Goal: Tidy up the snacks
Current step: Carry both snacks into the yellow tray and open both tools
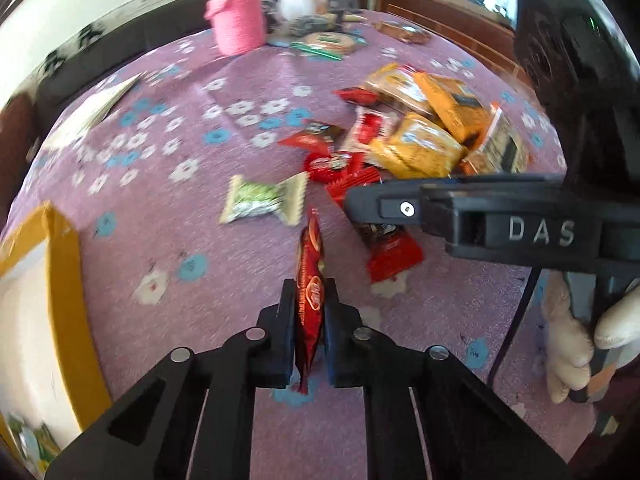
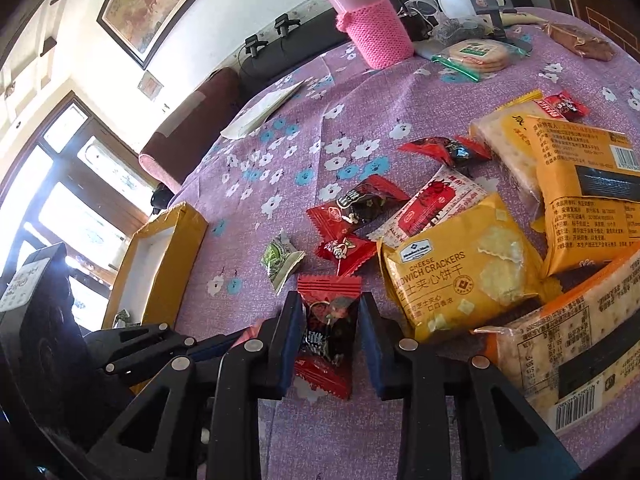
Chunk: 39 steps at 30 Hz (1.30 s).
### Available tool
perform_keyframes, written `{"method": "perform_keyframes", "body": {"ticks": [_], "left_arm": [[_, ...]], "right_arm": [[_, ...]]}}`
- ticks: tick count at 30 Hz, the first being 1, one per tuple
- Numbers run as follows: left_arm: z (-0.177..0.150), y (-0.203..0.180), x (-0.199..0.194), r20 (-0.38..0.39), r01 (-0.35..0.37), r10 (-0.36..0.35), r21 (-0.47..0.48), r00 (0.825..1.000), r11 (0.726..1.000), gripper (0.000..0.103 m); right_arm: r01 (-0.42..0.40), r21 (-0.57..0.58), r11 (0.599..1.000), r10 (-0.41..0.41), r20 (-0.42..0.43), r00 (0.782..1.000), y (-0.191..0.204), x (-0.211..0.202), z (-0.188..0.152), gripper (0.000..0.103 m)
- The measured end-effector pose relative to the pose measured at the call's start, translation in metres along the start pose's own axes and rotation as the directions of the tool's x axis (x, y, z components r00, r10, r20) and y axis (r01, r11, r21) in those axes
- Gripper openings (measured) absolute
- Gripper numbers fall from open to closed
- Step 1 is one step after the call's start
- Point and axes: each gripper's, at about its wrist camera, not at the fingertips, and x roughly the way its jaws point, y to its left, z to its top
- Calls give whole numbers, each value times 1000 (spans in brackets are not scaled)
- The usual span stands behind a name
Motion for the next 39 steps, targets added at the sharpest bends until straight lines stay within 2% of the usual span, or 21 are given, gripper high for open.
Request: {"method": "perform_keyframes", "body": {"ticks": [5, 9, 14, 18, 20, 24, 29, 32, 35, 39], "left_arm": [[-15, 18, -27, 66, 20, -13, -117, 998, 993, 9], [-29, 25, -56, 142, 44, -17, -190, 990, 981, 9], [-53, 45, -97, 231, 72, -4, -286, 973, 956, 9], [-77, 76, -130, 256, 20, 82, -374, 963, 927, 9], [-91, 95, -142, 254, -7, 125, -421, 959, 907, 9], [-116, 129, -152, 229, -48, 189, -508, 955, 860, 9], [-132, 156, -136, 182, -50, 186, -569, 966, 821, 9], [-136, 164, -122, 161, -35, 161, -592, 974, 805, 9], [-140, 171, -118, 165, -20, 154, -619, 974, 785, 9], [-147, 184, -121, 193, 32, 128, -657, 973, 753, 14]], "right_arm": [[76, -93, 993, -76, 12, 997, 17, 5, -6, 34], [141, -150, 979, -138, 32, 990, 27, 6, -11, 25], [111, -171, 979, -100, 72, 992, 34, 0, -14, 23], [67, -206, 976, -45, 109, 993, 56, -13, -18, 22], [14, -226, 974, 11, 108, 994, 77, -23, -21, 22], [-98, -290, 952, 116, 45, 992, 133, -29, -29, 22], [-190, -339, 921, 170, -89, 981, 200, 3, -42, 22], [-194, -360, 913, 152, -142, 978, 227, 30, -52, 22], [-186, -364, 913, 127, -180, 975, 241, 54, -61, 22], [-164, -373, 913, 100, -184, 978, 248, 72, -66, 26]]}}
